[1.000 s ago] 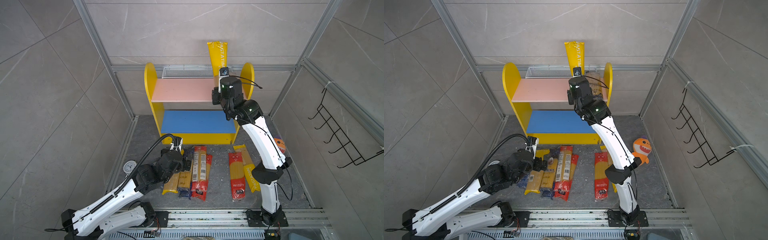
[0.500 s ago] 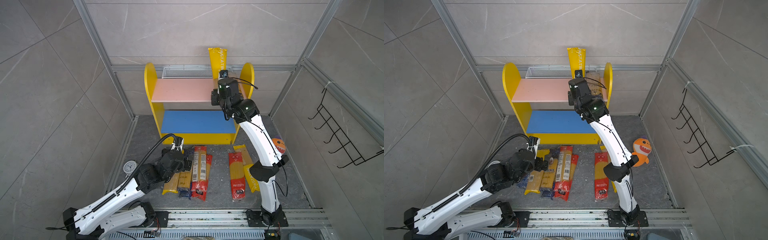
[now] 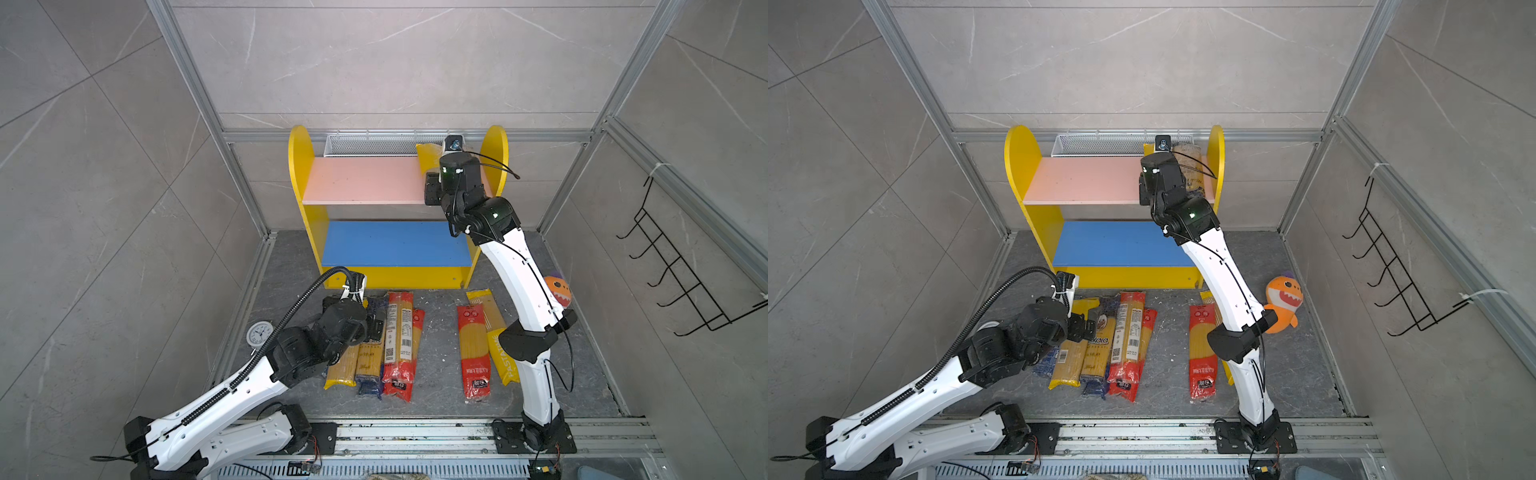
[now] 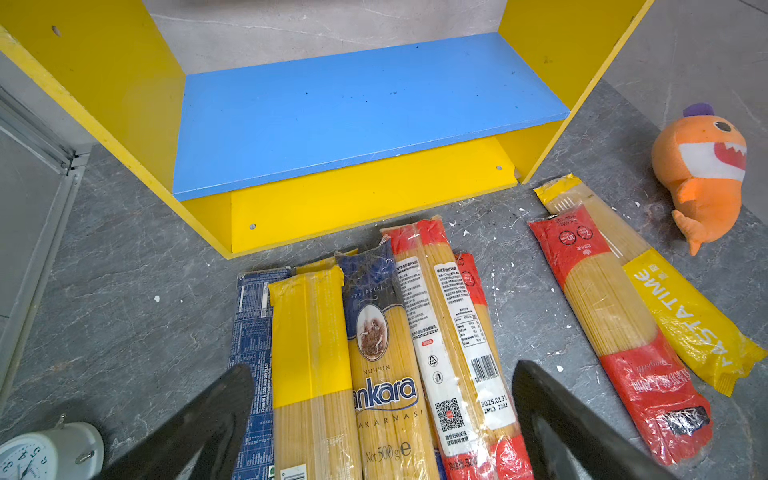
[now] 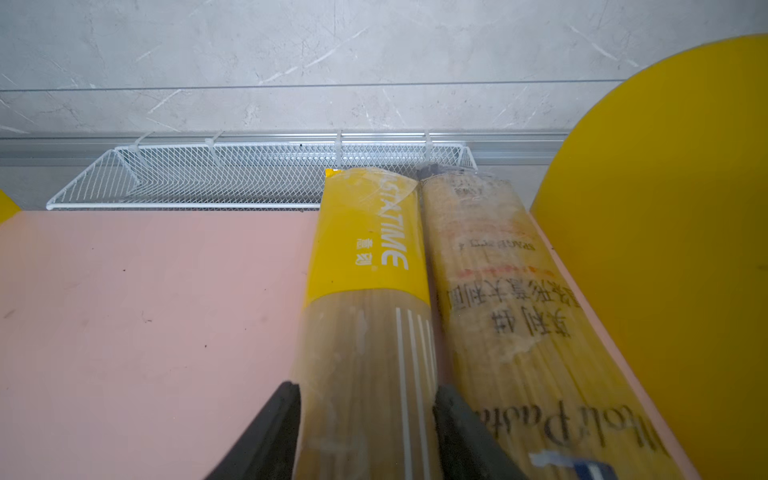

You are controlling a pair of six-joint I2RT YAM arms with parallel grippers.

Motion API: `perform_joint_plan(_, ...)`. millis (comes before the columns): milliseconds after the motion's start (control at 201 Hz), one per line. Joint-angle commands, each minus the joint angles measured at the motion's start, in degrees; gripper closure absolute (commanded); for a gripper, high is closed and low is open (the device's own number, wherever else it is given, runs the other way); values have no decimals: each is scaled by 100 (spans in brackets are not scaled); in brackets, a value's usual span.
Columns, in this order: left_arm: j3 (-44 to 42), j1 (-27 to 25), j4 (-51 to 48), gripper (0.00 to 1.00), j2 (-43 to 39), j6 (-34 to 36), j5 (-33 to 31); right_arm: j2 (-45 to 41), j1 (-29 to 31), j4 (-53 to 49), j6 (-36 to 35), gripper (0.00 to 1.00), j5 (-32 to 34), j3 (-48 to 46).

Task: Place and organize the pasta boxes and bags onto the shelf
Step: 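Lower the yellow bag onto the pink shelf beside the clear bag, then open the right gripper and lower it to the red bag while left gripper descends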

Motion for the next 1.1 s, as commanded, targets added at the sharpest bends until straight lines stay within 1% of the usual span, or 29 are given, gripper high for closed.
perform_joint_plan(0, 218, -9, -93, 0, -168, -30, -68, -119, -7, 88, 142, 44, 39, 63)
perform_joint_plan(80, 206, -9, -128, 0, -243, -59, -68, -195, -3, 78, 138, 43, -77, 31)
perform_joint_plan(120, 194, -9, -139, 0, -298, -68, -83, -257, 4, 84, 134, 41, -143, 13)
perform_joint_plan(154, 174, -9, -140, 0, -340, -78, -93, -317, 9, 100, 126, 37, -222, -19)
perform_joint_plan(219, 138, -9, -148, 0, -402, -102, -119, -460, 42, 141, 91, 36, -299, -85)
perform_joint_plan(224, 137, -9, -143, 0, -407, -98, -120, -474, 48, 145, 84, 35, -304, -91)
perform_joint_plan(239, 123, -9, -140, 0, -418, -109, -125, -511, 64, 159, 73, 30, -316, -119)
perform_joint_plan(269, 102, -9, -139, 0, -445, -129, -130, -588, 86, 187, 32, 27, -329, -170)
perform_joint_plan(438, -28, -9, -106, 0, -449, -218, -121, -1080, 273, 184, -129, 27, -264, -518)
perform_joint_plan(563, -169, -9, -70, 0, -427, -328, -103, -1575, 523, 129, -160, 26, -167, -1073)
perform_joint_plan(682, -374, -9, -51, 0, -419, -548, -15, -2244, 891, 212, -165, 26, 52, -2230)
perform_joint_plan(757, -551, -9, -62, 0, -429, -778, 73, -2748, 1058, 274, -46, 26, 45, -2996)
perform_joint_plan(901, -1000, -9, -45, 0, -571, -1387, 322, -3791, 1321, 469, 330, 26, 18, -4745)
perform_joint_plan(1016, -1327, -17, -20, 1, -662, -1784, 398, -4511, 1480, 474, 687, 25, -67, -5793)
perform_joint_plan(1031, -1358, -17, -13, 1, -666, -1828, 525, -4599, 1500, 466, 722, 25, -84, -5918)
perform_joint_plan(1091, -1490, -12, 42, 0, -689, -1984, 641, -4929, 1556, 422, 900, 25, -110, -6359)
